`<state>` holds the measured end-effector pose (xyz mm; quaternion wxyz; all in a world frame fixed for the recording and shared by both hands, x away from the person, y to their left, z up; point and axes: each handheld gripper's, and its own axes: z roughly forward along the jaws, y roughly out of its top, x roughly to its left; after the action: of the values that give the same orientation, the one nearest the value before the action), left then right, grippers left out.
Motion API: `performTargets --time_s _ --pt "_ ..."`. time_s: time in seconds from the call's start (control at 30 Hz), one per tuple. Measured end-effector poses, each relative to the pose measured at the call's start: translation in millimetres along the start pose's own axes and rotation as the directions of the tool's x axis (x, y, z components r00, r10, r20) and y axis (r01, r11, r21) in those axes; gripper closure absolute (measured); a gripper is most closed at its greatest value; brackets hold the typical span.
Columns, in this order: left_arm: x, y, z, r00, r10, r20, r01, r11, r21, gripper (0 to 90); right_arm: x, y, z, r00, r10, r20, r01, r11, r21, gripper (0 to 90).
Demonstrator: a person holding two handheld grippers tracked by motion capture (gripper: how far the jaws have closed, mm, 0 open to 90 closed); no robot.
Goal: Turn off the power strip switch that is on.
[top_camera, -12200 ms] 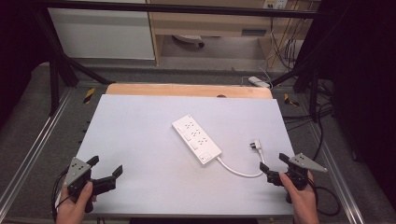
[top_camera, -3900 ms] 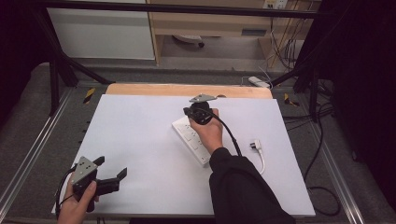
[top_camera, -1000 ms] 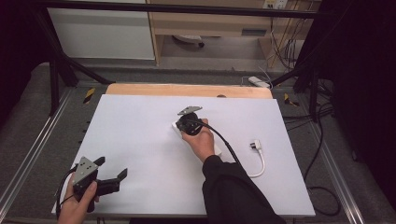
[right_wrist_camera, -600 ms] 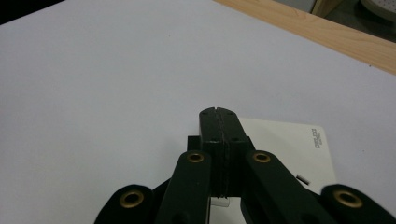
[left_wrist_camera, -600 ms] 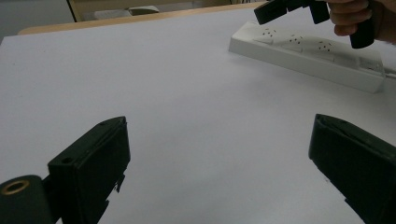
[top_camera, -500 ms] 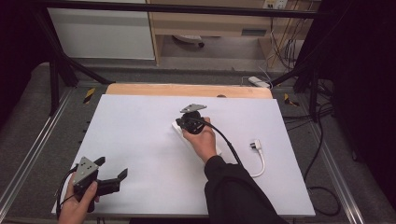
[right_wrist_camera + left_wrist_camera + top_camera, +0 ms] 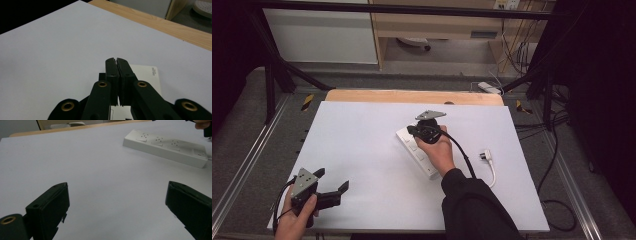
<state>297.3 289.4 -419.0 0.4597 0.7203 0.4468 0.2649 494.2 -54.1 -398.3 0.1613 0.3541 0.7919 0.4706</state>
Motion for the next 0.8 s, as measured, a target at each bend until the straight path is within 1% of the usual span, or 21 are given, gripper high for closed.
performTargets --time_s 0.2,0.27,0.37,0.43,0.53,0.57,0.67,0.8 --pt "-0.3 0.0 -0.4 1.0 0.002 0.002 -0.002 1.0 0.0 5.2 -1.2 4.5 -6.3 0.9998 0.019 -0.011 -0.019 1.0 -0.015 78.7" --pt "0.0 -0.1 0.1 1.0 0.004 0.001 -0.004 1.0 0.002 5.2 -1.4 5.6 -8.7 0.9995 0.03 -0.014 -0.03 0.999 -0.014 71.3" --pt "-0.2 0.1 0.7 1.0 0.008 0.0 -0.008 1.0 0.003 5.2 -2.6 8.1 -12.7 0.9973 0.067 -0.029 -0.068 0.998 -0.015 52.7" --pt "-0.8 0.0 0.9 0.9999 0.01 0.002 -0.01 0.9999 0.003 5.2 -2.8 9.7 -16.1 0.9976 0.065 -0.022 -0.066 0.998 -0.015 45.8" --pt "-0.8 0.0 1.1 0.9999 0.01 0.002 -0.01 0.9999 0.005 5.2 -3.8 11.6 -21.0 0.9975 0.069 -0.015 -0.069 0.997 -0.018 37.2" --pt "-0.8 -0.2 1.0 1.0 0.009 0.002 -0.009 0.9999 0.005 5.2 -3.9 12.2 -22.6 0.9977 0.068 -0.005 -0.068 0.998 -0.015 35.2" --pt "-0.3 -0.3 0.6 1.0 0.01 0.001 -0.01 0.9999 0.005 5.2 -4.7 13.8 -27.3 0.9972 0.075 -0.006 -0.075 0.997 -0.008 29.3" --pt "0.1 -0.4 0.7 1.0 0.008 0.001 -0.008 1.0 0.004 5.2 -3.9 15.6 -33.1 0.9978 0.067 0.004 -0.067 0.998 -0.002 18.2"
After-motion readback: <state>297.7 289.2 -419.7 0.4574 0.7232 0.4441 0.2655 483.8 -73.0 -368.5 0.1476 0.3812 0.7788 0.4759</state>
